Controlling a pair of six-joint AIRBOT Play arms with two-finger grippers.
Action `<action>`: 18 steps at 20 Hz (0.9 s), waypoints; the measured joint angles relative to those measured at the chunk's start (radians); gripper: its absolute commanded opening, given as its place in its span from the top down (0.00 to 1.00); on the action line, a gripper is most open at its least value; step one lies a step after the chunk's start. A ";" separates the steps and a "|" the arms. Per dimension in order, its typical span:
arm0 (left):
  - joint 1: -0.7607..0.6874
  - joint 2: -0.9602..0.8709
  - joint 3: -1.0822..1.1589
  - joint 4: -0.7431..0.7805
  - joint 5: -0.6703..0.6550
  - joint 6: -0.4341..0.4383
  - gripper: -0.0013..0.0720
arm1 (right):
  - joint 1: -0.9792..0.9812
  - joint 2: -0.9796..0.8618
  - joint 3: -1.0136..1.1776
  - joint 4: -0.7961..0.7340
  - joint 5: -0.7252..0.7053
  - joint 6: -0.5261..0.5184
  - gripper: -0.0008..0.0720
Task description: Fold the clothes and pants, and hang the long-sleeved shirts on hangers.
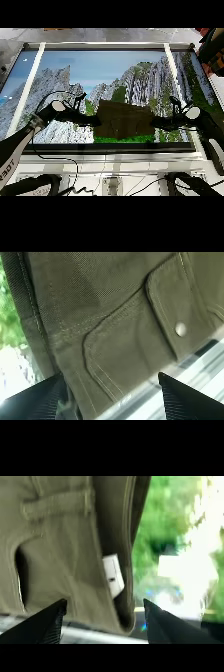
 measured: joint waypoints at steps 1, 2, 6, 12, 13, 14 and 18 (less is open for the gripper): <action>-0.002 -0.011 0.000 -0.019 0.011 0.000 0.03 | -0.001 -0.001 0.003 -0.006 -0.023 0.000 0.24; -0.004 -0.019 0.000 -0.035 0.017 -0.001 0.03 | -0.002 -0.005 0.009 -0.006 -0.050 0.000 0.24; -0.006 -0.034 0.000 -0.065 0.030 -0.003 0.03 | -0.019 -0.095 0.064 0.024 -0.087 0.007 0.21; -0.007 -0.039 0.000 -0.077 0.037 -0.003 0.03 | -0.109 -0.354 0.191 0.138 0.051 -0.072 0.21; -0.007 -0.039 0.000 -0.076 0.037 -0.003 0.03 | -0.121 -0.393 0.202 0.157 0.070 -0.095 0.21; -0.007 -0.041 0.000 -0.075 0.041 -0.003 0.03 | -0.127 -0.425 0.209 0.174 0.085 -0.126 0.21; -0.007 -0.057 0.000 -0.068 0.049 -0.001 0.03 | -0.122 -0.537 0.224 0.351 0.157 -0.274 0.23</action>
